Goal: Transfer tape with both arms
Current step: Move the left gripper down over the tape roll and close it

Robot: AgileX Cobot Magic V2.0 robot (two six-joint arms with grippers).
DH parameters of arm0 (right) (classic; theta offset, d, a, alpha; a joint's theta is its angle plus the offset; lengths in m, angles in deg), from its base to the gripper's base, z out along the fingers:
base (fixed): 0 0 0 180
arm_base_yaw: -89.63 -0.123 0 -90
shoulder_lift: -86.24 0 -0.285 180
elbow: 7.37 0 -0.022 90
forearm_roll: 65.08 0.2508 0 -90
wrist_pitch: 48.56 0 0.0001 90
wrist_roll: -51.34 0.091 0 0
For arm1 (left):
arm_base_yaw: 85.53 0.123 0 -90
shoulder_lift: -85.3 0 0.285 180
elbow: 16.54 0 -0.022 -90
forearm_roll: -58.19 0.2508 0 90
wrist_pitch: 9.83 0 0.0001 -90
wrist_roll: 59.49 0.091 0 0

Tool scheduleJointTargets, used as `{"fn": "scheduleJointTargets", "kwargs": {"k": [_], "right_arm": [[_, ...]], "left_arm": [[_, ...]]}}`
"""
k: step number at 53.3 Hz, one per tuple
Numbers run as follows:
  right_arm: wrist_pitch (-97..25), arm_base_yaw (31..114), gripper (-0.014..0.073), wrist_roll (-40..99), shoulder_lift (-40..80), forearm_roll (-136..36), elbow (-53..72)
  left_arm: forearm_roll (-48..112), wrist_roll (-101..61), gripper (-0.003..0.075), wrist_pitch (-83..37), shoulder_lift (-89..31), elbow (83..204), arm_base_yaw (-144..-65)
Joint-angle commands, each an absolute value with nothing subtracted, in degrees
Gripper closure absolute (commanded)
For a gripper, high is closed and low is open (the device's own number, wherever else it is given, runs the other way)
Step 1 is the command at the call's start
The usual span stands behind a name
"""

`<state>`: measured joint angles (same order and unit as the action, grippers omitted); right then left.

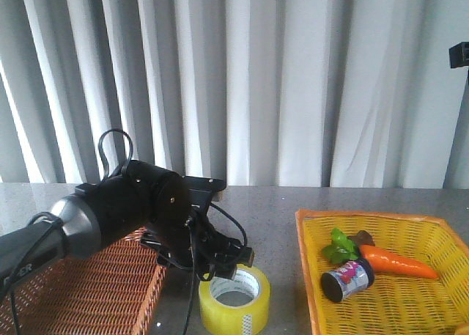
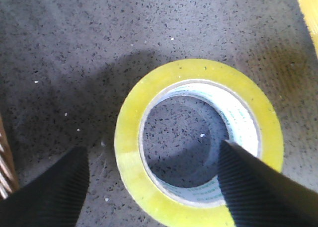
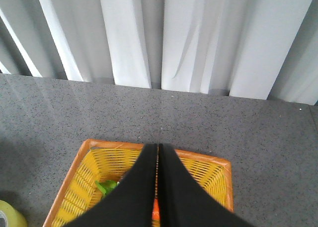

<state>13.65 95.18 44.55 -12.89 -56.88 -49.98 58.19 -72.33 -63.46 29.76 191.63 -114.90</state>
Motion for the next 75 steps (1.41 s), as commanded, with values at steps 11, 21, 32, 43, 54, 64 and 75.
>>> {"fn": "scheduleJointTargets", "kwargs": {"k": [11, 21, 32, 43, 54, 64, 75], "right_arm": [[9.8, 95.4, 0.0601, 44.0, -11.2, -56.7, -51.4], [9.8, 95.4, 0.0601, 44.0, -11.2, -56.7, -51.4], [9.8, 95.4, 0.0601, 44.0, -11.2, -56.7, -51.4], [9.9, 95.4, 0.0601, 44.0, -11.2, -56.7, -51.4], [9.9, 95.4, 0.0601, 44.0, -11.2, -56.7, -51.4], [9.9, 95.4, 0.0601, 44.0, -11.2, -56.7, -51.4], [9.9, 95.4, 0.0601, 44.0, -11.2, -56.7, -51.4]], "left_arm": [[57.6, -74.0, 0.0207, -61.5, 29.0, 193.5, -115.3], [57.8, -74.5, 0.0207, -61.5, 30.5, 193.5, -115.3], [58.2, -75.5, 0.0207, -61.3, 32.1, 193.7, -115.3], [58.2, -78.2, 0.0254, -60.9, 32.7, 194.0, -115.3], [58.2, -78.5, 0.0416, -60.5, 32.7, 194.0, -115.3], [58.2, -78.5, 0.0601, -60.4, 32.7, 194.0, -115.3], [58.2, -78.5, 0.0698, -60.4, 32.5, 194.0, -115.3]]}}
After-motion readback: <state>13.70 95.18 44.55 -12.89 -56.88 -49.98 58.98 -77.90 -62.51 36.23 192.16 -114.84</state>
